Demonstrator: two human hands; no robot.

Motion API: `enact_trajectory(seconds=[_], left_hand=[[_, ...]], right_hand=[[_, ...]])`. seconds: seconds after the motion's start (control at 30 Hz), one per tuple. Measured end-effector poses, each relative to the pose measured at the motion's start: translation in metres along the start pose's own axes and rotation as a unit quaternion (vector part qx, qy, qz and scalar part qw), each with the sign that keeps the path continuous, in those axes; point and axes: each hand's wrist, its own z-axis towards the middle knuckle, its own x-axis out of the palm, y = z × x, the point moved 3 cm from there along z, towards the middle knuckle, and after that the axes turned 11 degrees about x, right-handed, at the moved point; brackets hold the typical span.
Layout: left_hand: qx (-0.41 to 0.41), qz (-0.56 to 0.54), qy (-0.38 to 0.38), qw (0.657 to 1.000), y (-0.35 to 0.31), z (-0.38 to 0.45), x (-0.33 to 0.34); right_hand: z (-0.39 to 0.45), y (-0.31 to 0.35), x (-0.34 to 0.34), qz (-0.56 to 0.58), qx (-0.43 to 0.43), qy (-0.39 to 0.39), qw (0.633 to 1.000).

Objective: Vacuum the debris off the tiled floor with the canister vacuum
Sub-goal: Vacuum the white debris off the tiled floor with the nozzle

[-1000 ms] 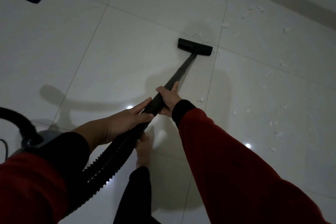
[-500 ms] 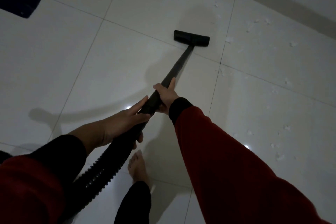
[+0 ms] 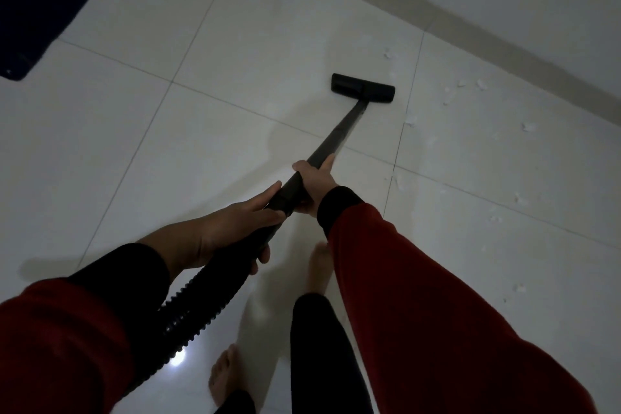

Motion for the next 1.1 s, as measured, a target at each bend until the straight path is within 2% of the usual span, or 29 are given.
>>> enact_trajectory(seconds=[0.07, 0.2, 0.47, 0.83, 0.93, 1.03, 1.1], left_hand=[[0.033, -0.012, 0.008, 0.999, -0.027, 0.024, -0.013], [0.044, -0.018, -0.012, 0.999, -0.064, 0.061, -0.01], [0.027, 0.002, -0.027, 0.999, -0.146, 0.139, -0.027], [0.006, 0.032, -0.027, 0.999, -0.226, 0.234, -0.068], [-0.003, 0.039, -0.018, 0.999, -0.235, 0.249, -0.085], [-0.009, 0.047, -0.008, 0.999, -0.238, 0.251, -0.095], [-0.015, 0.045, -0.012, 0.999, -0.24, 0.25, -0.095]], right_hand=[[0.011, 0.024, -0.011, 0.005, -0.001, -0.003, 1.0], [0.033, 0.076, -0.029, 0.012, -0.008, -0.002, 1.0], [0.068, 0.179, -0.07, 0.006, -0.006, 0.001, 1.0], [0.113, 0.297, -0.1, 0.046, -0.013, 0.012, 0.999], [0.123, 0.312, -0.097, 0.095, -0.012, 0.032, 0.995], [0.127, 0.315, -0.089, 0.204, -0.005, 0.062, 0.977], [0.129, 0.315, -0.085, 0.253, -0.009, 0.048, 0.966]])
